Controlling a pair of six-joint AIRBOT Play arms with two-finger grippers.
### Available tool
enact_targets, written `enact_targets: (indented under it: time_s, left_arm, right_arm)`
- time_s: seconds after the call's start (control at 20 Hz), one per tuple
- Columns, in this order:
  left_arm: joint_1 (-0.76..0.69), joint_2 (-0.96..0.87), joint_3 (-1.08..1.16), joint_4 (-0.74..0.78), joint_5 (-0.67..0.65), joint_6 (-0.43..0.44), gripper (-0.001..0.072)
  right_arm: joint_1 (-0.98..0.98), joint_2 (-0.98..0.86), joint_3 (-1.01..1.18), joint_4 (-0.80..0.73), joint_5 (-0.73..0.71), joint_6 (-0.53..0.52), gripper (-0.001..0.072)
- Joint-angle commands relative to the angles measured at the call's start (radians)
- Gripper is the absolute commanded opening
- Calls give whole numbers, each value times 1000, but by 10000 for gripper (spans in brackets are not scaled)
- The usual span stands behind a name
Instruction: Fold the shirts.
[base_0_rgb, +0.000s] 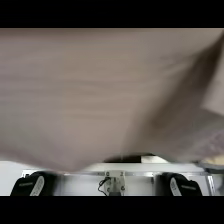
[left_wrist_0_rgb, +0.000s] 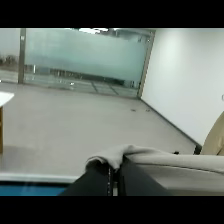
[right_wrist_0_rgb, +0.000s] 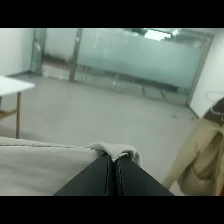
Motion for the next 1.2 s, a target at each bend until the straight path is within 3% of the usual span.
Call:
enact_targets:
  time_s: [0.0, 0.1, 0.2, 0.45, 0.65, 0.8, 0.95, 1.15]
  left_arm:
    - [1, -5, -156, 70, -71, -23, 32]
    - [0, -29, -312, 69, -66, -23, 33]
    - [0, -80, -480, 69, -52, -23, 34]
    - [0, -316, -757, 66, 235, -19, 33]
    - [-1, -597, -724, 7, 435, -20, 34]
    - [0, -758, -647, -26, 492, -20, 34]
    - [-3, -861, -602, -34, 492, -20, 34]
    - [-33, -935, -602, -52, 438, -24, 37]
  right_arm:
    - [-1, -78, -5, -93, 256, 20, 65]
    - [-1, -161, -63, -97, 360, 20, 65]
    - [-1, -253, -179, -85, 354, 25, 65]
    - [10, -556, -377, -3, -21, 61, 65]
    - [106, -811, -377, 144, -320, 69, 65]
    - [179, -934, -377, 176, -460, 90, 65]
    - [218, -1014, -377, 176, -473, 150, 65]
    - [236, -1057, -377, 218, -383, 168, 90]
